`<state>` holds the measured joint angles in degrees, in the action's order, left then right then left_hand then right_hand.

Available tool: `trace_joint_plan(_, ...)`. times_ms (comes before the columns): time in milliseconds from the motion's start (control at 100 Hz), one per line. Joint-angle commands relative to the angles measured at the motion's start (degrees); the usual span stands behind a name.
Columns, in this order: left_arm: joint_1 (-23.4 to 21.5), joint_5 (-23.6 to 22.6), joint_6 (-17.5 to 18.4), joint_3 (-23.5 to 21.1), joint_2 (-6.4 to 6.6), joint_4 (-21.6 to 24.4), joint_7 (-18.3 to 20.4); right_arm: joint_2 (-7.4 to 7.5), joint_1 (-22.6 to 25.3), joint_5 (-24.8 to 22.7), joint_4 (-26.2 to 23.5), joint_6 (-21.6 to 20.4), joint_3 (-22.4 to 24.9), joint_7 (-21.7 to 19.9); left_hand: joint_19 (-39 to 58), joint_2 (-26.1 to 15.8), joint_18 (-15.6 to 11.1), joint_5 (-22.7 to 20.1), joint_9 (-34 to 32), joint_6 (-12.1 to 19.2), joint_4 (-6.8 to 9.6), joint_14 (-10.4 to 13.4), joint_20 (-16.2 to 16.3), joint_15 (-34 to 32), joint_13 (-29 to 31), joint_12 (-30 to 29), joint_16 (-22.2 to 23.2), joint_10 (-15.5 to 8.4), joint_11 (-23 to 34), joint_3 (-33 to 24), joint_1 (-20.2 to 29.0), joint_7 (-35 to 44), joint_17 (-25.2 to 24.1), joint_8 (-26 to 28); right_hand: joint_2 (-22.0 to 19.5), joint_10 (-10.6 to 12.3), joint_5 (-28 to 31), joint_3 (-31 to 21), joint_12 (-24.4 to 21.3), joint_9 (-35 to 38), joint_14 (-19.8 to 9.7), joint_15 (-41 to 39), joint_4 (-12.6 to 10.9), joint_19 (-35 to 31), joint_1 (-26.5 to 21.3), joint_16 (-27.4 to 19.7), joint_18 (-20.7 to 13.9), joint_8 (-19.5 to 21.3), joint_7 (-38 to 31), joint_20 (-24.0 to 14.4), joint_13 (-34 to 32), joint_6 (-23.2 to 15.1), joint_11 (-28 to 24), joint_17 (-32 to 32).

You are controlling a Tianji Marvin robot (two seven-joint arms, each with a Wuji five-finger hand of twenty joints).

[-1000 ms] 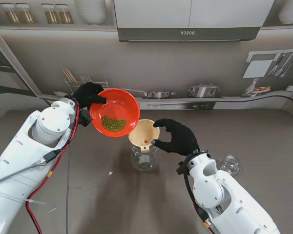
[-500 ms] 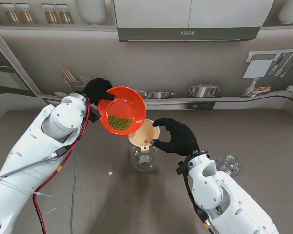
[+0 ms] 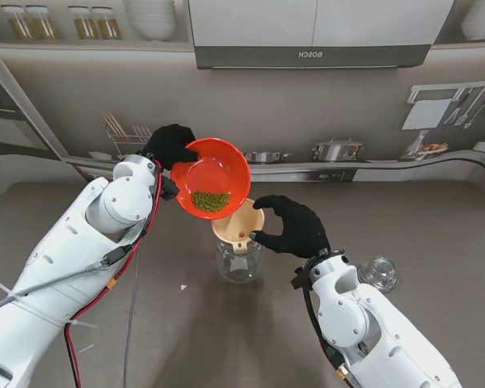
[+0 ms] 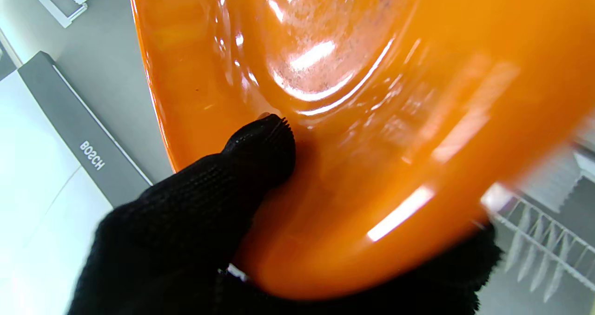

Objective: Pour mung beans into a glass jar with a funnel

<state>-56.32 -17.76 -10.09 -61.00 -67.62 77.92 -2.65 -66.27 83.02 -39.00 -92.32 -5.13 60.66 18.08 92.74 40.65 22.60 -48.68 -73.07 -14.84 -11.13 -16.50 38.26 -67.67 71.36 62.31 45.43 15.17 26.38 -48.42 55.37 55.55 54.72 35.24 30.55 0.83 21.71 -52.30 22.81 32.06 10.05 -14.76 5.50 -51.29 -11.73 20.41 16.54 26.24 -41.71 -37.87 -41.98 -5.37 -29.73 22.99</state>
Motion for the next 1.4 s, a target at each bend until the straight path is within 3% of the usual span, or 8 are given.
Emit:
trace_joint_plan(0,0.41,-0.85,0.78,0.27,-0.99,0.50,-0.11,-0.31,0.30,-0.23,-0.41,0.09,-0.07,-0.36,1.80,-1.22,-0.55,-4.31,-3.79,4.33,1.25,-0.43,-0.45,-3.20,1.27,-0.29,-1.18,0.95,2.19,-9.37,2.77,4.36,3.02,1.68,-0.75,1.10,-1.10,0.87,-0.19,-1.07,-0.82,0.63,-0.99,0.77,1.89,-1.13,0.59,-0.33,0.73,0.43,0.32,-0.63,0.17,-0.26)
trace_joint_plan(870,2.30,-8.02,7.17,6.35,-3.34,-4.16,-12.16,-0.15,1.74,-2.34,-2.86,-0.51,-0.18,0.88,2.19,1.03,-0.48,-4.79,-4.68,4.35,1.10,-0.34,-0.97,-5.06,1.24,-1.09,-2.56,0.50,3.09,-12.79,1.05,5.34,4.22,0.21,-0.83,1.30,-0.92,1.25,-0.27,-1.07,-0.90,0.68,-0.98,0.84,2.11,-1.15,0.56,-0.43,0.78,0.47,0.30,-0.71,0.32,-0.31)
trace_joint_plan(1390,1.16,-13.60,13.28,7.60,-3.32,-4.90,-17.75,-0.05,2.34,-2.33,-3.72,-0.25,0.30,0.38,2.47,0.53,-1.05,-3.99,-4.23,4.81,0.89,0.06,-0.83,-5.02,1.21,-0.84,-2.84,0.28,3.19,-12.32,1.03,6.17,3.47,0.00,-0.80,1.19,-0.94,1.09,-0.26,-0.99,-0.69,0.62,-1.03,0.75,2.04,-1.13,0.61,-0.42,0.74,0.47,0.11,-0.64,0.32,-0.17)
